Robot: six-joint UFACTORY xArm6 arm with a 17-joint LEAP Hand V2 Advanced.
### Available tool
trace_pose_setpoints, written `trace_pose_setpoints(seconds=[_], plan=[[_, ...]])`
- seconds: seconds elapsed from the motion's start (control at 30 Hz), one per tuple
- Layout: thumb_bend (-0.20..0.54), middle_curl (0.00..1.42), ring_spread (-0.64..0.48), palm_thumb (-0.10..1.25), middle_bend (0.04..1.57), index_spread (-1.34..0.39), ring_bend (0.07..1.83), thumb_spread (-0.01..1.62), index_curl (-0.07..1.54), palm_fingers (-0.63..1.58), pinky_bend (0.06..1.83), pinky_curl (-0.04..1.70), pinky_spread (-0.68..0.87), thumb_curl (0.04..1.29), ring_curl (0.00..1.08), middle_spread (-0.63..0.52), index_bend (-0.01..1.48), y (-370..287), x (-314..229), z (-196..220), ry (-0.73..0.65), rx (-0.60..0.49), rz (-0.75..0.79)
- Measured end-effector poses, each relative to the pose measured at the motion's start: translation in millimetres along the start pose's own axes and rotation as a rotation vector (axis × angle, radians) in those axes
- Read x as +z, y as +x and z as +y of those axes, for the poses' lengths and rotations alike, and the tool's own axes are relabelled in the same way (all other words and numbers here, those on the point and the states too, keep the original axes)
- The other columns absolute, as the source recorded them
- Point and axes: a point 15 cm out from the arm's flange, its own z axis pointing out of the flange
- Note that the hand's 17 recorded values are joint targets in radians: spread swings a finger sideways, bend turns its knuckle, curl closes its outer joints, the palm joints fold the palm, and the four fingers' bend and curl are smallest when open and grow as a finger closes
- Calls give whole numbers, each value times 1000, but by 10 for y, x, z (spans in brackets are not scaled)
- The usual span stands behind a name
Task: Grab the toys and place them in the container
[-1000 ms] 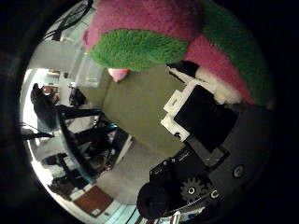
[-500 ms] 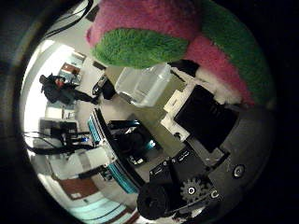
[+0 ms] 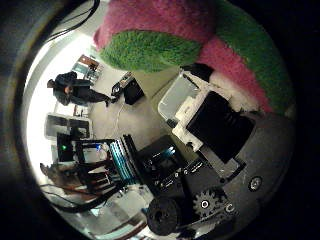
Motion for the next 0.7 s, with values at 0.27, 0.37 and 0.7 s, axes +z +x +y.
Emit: trace_pose_setpoints(seconds=[0.27,0.37,0.7], plan=[[-13,925,-239,1051,1264,-262,1335,1059,989,1094,1429,830,-194,603,855,-176,1071,-125,283,-369,38,-42,8],[-15,927,-240,1047,1264,-263,1335,1059,989,1089,1428,836,-195,603,856,-177,1069,-85,356,-464,43,-41,8],[-27,898,-235,890,1114,-315,1270,1023,962,995,1356,751,-244,568,783,-203,819,123,423,-536,85,-45,51]])
